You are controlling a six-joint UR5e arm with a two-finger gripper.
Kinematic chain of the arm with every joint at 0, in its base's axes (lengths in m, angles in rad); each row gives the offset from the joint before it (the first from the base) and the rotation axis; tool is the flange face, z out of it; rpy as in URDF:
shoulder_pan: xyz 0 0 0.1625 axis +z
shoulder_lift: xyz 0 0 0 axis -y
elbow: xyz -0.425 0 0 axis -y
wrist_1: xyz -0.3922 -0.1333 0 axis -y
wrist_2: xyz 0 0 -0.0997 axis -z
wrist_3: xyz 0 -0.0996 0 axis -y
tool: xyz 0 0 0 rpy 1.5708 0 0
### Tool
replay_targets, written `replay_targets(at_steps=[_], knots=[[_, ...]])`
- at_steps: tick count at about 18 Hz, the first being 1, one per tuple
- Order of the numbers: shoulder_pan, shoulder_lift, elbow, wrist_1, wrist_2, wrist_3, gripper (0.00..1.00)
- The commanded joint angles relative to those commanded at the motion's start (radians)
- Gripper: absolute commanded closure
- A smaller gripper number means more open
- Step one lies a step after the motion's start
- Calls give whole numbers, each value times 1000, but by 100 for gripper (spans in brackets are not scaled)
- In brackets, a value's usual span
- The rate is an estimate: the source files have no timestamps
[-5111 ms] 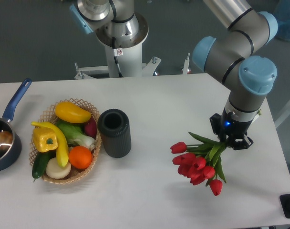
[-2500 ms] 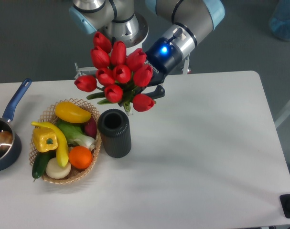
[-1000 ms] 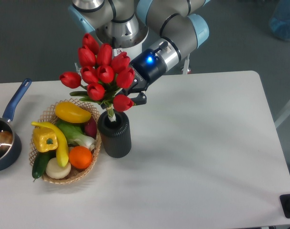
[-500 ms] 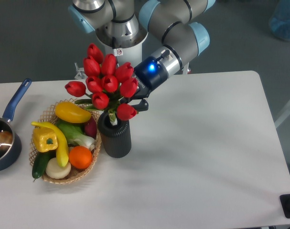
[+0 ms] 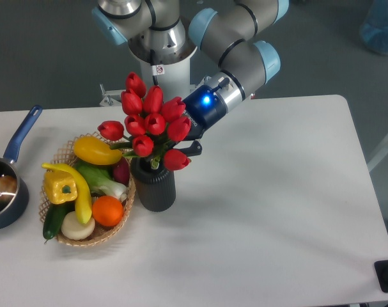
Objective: Insert the flowers into the vase
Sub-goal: 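Push the tulips further down into the vase with the gripper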
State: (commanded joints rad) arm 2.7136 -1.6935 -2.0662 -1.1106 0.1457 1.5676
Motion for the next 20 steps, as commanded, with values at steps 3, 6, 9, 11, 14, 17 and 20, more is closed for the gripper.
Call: replay_targets(at_steps=[3, 6, 9, 11, 14, 17, 20], knots=[[-3, -2, -11, -2, 5, 9, 100], [-6, -2, -17, -2, 6, 12, 100], [-11, -14, -20, -2, 11, 20, 100], [-12, -24, -28, -2, 11, 49, 100], [-12, -43, -37, -2, 11, 87, 100], [-9, -57, -37, -2, 12, 106, 100], [-5, -63, -37, -2, 12, 109, 93]])
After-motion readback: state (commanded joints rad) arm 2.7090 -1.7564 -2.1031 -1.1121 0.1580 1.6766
